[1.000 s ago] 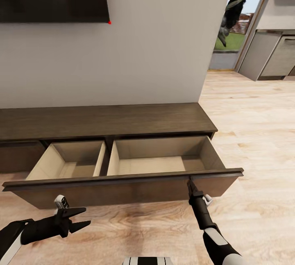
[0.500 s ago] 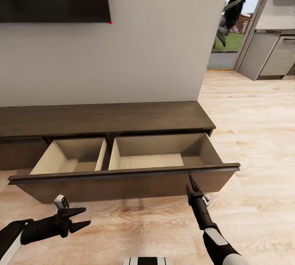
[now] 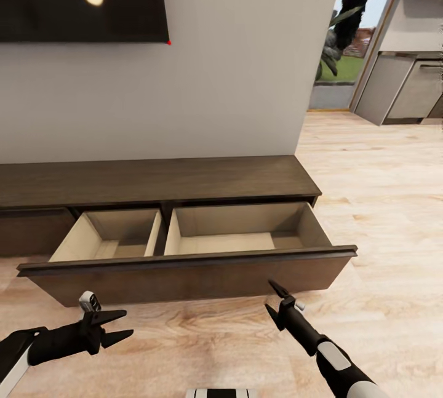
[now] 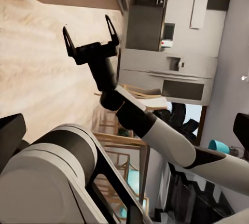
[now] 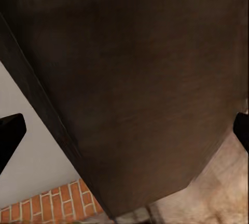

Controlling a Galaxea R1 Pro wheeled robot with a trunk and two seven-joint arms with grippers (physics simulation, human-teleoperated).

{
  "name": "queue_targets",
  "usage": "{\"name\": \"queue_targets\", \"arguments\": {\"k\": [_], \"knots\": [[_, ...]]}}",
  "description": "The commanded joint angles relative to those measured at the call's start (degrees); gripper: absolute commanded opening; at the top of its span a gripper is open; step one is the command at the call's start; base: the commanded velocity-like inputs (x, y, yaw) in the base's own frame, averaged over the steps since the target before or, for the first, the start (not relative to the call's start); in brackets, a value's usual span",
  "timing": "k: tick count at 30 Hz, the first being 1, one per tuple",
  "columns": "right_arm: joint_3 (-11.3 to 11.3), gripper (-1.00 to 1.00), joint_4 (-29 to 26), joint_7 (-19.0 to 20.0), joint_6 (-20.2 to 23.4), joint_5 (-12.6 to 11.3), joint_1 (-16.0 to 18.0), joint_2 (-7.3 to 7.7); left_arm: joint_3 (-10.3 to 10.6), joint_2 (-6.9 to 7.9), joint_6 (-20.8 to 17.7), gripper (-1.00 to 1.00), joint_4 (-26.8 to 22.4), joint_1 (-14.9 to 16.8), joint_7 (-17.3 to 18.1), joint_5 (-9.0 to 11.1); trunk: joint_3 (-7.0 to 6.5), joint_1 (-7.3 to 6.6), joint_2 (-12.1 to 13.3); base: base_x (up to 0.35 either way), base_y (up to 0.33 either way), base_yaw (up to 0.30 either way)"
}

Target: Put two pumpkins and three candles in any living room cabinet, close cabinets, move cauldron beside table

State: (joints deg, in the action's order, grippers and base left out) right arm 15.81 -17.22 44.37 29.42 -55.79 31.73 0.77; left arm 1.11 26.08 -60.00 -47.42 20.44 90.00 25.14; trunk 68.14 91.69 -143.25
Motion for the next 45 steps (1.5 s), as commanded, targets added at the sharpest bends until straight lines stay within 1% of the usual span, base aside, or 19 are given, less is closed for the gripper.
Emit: {"name": "queue_targets", "arguments": {"k": [1,4,5,8,10,14,18,22,29,33,41,45], "knots": [[0.0,1.00,0.0,-1.5,2.1,0.0,0.0,0.69,0.0,0.14,0.0,1.00,0.0,0.0,0.0,-0.1,-0.22,-0.06,0.1,0.000,0.000,0.000],[0.1,1.00,0.0,-3.5,7.9,0.0,0.0,3.20,0.2,0.34,0.0,1.00,0.0,0.0,0.0,-0.4,-0.76,-0.72,1.3,0.000,0.000,0.000],[0.2,1.00,0.1,-3.7,9.9,-0.1,-0.1,4.31,0.4,0.36,0.0,1.00,0.0,0.0,0.0,-0.5,-0.94,-0.94,1.7,0.000,0.000,0.000],[0.4,1.00,1.2,-3.7,11.3,-0.3,-0.7,5.24,0.5,0.37,0.0,1.00,0.0,0.0,0.0,-0.8,-1.48,-1.60,2.9,0.000,0.000,0.000],[0.5,1.00,2.6,-3.6,11.6,-0.4,-1.0,5.38,0.6,0.38,0.0,1.00,0.0,0.0,0.0,-0.8,-1.84,-2.04,3.7,0.000,0.000,0.000],[0.5,1.00,3.2,-3.3,11.7,-0.6,-1.2,5.30,0.7,0.30,0.0,1.00,0.1,0.0,0.0,-0.9,-2.55,-2.92,5.3,0.000,0.000,0.000],[0.5,1.00,3.2,-3.8,12.0,-0.6,-1.2,5.30,0.7,0.33,0.0,1.00,0.1,0.0,0.0,-0.9,-3.27,-3.80,6.9,0.000,0.000,0.000],[0.5,1.00,3.2,-3.4,12.0,-0.8,-1.2,5.19,0.7,0.30,0.0,1.00,0.1,0.0,0.0,-0.9,-3.99,-4.67,8.5,0.000,0.000,0.000],[0.7,1.00,3.2,-3.5,12.4,-0.9,-1.2,5.54,0.7,0.30,0.0,1.00,0.1,0.0,0.0,-0.9,-5.25,-6.21,11.3,0.000,0.000,0.000],[0.6,1.00,3.2,-3.9,13.5,-0.7,-1.2,5.61,0.7,0.37,0.0,1.00,0.1,0.0,0.0,-0.9,-5.97,-7.09,12.9,0.000,0.000,0.000],[0.5,1.00,3.2,-3.4,13.8,-0.4,-1.2,5.65,0.7,0.32,0.0,1.00,0.1,0.0,0.0,-0.9,-7.40,-8.85,16.1,0.000,0.000,0.000],[0.5,1.00,3.2,-3.9,13.7,-0.2,-1.2,5.65,0.6,0.35,0.0,1.00,0.1,0.0,0.0,-1.5,-8.12,-9.73,17.7,0.000,0.000,0.000]]}}
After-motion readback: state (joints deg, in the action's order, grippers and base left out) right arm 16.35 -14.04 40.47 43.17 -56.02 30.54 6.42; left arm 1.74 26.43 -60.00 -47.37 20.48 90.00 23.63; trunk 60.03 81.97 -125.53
